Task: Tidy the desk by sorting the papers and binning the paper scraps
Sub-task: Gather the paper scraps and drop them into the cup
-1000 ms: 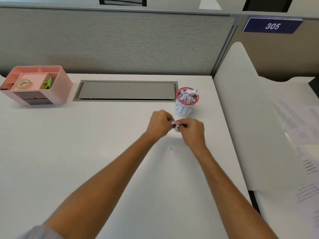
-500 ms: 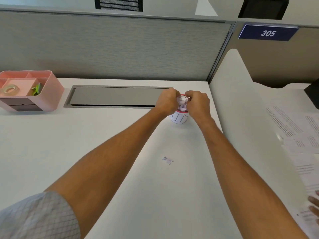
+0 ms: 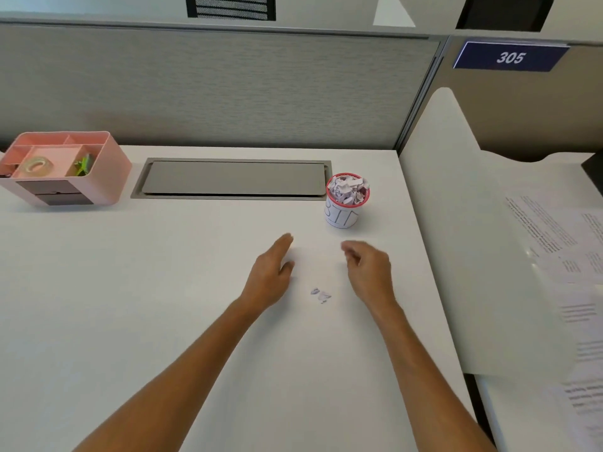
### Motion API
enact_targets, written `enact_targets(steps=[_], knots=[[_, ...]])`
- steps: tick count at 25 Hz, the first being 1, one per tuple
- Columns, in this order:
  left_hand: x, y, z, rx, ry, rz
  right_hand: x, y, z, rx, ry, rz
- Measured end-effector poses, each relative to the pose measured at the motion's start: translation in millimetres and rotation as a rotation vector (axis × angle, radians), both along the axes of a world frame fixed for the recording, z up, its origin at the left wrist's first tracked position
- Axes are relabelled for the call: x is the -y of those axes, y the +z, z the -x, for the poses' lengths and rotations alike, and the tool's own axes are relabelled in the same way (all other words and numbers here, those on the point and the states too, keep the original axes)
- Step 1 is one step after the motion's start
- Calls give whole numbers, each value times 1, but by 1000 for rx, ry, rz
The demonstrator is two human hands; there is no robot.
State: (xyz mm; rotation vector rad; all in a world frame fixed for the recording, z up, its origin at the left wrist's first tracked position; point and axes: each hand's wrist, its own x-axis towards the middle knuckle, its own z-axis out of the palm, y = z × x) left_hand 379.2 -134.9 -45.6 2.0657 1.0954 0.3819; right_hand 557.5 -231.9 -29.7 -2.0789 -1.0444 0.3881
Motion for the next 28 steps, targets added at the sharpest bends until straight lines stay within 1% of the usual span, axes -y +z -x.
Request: enact_targets(steps=[2, 4, 6, 8, 11, 13, 14, 17, 19, 22, 24, 25, 27, 28], knots=[[20, -21, 35, -69, 0, -21, 17, -16, 18, -8, 145, 85], [33, -37, 62, -158, -77, -124, 29, -27, 33, 29, 320, 162], [40, -47, 78, -238, -143, -230, 37, -35, 42, 144, 458, 195], [45, -50, 82, -300, -152, -302, 41, -37, 47, 285, 512, 185], [49, -47, 78, -350, -140, -395, 46, -32, 56, 468, 467, 141], [50, -47, 78, -363, -132, -398, 49, -31, 60, 560, 445, 167], [50, -48, 79, -367, -127, -391, 49, -29, 63, 573, 441, 188], [50, -48, 78, -363, -118, -382, 45, -28, 65, 547, 409, 213], [49, -48, 77, -353, -119, -370, 41, -28, 66, 516, 406, 271], [49, -47, 77, -335, -110, -383, 27, -24, 55, 400, 398, 377], [50, -47, 78, -334, -108, -377, 10, -10, 39, 316, 308, 319], [50, -47, 78, -335, -110, -378, -2, 3, 29, 295, 233, 247], [50, -48, 79, -331, -112, -383, -31, 31, 7, 347, 100, 90], [49, -49, 79, -331, -113, -383, -46, 44, -4, 396, 61, 48]])
